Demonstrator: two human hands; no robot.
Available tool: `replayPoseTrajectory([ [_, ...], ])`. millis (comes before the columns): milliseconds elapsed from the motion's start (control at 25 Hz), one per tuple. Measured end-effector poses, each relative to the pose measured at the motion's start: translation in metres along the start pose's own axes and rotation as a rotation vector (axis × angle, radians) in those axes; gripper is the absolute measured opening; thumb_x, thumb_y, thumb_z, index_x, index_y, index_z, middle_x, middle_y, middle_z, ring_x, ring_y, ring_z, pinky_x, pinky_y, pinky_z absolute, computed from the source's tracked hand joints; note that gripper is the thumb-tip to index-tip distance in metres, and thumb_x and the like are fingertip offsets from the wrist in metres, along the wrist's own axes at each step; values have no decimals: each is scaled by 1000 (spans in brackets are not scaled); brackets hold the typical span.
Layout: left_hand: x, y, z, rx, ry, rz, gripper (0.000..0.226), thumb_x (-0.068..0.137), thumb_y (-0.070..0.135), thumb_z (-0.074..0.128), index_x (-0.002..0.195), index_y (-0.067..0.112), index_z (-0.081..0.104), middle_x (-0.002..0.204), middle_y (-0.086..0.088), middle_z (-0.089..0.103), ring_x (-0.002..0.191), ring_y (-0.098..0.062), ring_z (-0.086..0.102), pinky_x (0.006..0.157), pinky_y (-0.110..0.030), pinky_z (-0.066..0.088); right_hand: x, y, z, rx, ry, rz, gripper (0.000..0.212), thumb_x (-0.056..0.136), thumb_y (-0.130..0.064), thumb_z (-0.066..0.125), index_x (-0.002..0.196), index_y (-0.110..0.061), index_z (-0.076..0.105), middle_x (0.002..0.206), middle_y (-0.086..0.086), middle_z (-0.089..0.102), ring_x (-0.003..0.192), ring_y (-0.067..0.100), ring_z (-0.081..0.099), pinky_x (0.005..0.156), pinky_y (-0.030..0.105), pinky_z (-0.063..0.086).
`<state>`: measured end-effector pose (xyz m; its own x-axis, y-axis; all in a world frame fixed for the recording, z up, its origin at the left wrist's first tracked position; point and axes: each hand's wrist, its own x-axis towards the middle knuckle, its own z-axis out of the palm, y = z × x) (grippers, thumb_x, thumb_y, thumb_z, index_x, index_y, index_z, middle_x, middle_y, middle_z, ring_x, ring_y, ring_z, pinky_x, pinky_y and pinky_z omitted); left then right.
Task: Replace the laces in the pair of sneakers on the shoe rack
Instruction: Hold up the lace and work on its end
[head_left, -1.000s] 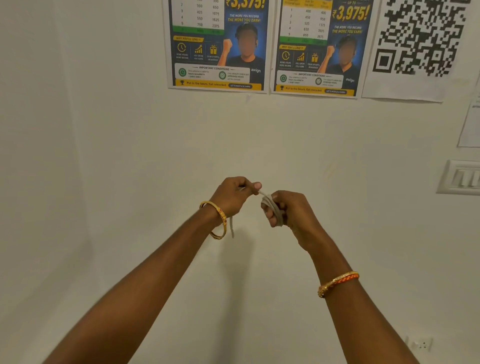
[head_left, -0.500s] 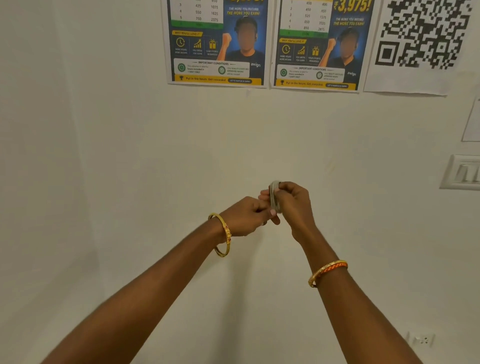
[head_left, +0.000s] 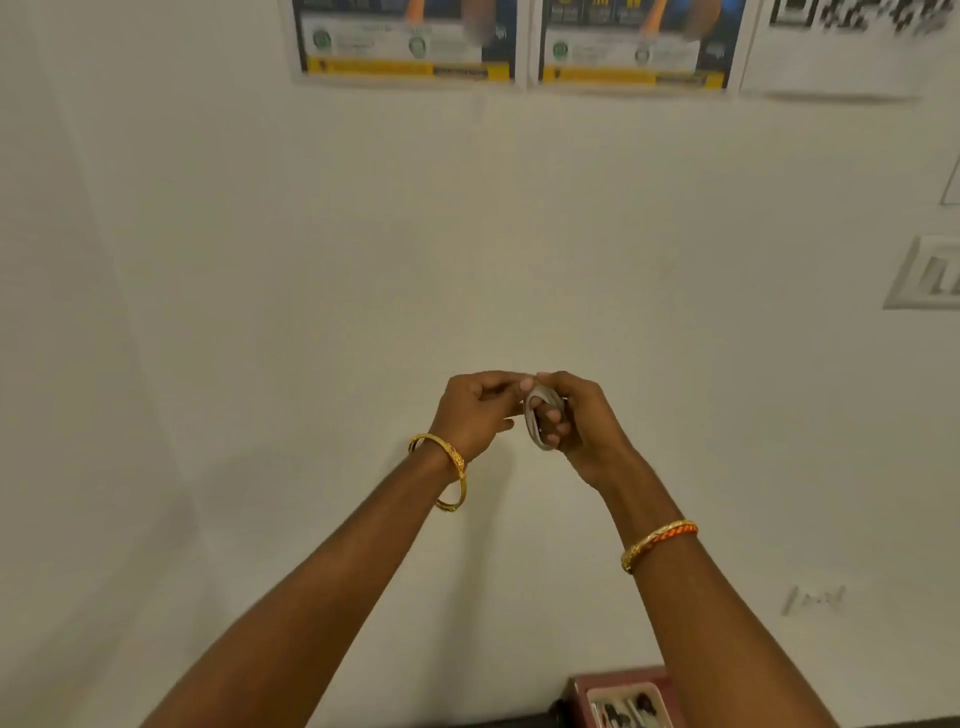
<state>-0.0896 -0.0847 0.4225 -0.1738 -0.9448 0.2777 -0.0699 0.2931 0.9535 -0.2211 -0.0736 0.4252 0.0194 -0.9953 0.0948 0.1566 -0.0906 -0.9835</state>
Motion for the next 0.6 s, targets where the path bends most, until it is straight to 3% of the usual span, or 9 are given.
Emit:
replayPoseTrajectory([
  [160, -17, -51, 38, -258, -41, -254, 26, 98, 24, 48, 104, 6, 66, 89, -9, 69, 78, -22, 69, 77, -34, 58, -5, 42, -26, 42, 33, 152, 32, 96, -24, 48, 68, -10, 57, 44, -4, 43, 41, 8, 37, 53, 24, 36],
  [280, -29, -95, 72, -246, -113, -403, 29, 100, 24, 42, 88, 11, 65, 80, -4, 67, 73, -15, 65, 73, -29, 57, -11, 89, -61, 24, 96, 307, 36, 96, -27, 50, 66, -8, 56, 45, -1, 47, 40, 10, 42, 57, 26, 42],
  [440, -34, -157, 121, -181, -209, -599, 37, 101, 32, 37, 80, 12, 61, 75, -2, 64, 71, -13, 63, 74, -29, 56, -18, 157, -113, 24, 175, 472, 38, 97, -29, 49, 67, -7, 56, 51, 3, 49, 41, 10, 45, 47, 22, 43],
  [600, -34, -225, 161, -188, -346, -708, 22, 98, 16, 47, 95, 3, 65, 81, -6, 65, 70, -11, 64, 69, -20, 56, -22, 220, -169, 184, 262, 649, 31, 96, -24, 51, 74, -4, 59, 54, 5, 52, 42, 11, 47, 44, 23, 44],
])
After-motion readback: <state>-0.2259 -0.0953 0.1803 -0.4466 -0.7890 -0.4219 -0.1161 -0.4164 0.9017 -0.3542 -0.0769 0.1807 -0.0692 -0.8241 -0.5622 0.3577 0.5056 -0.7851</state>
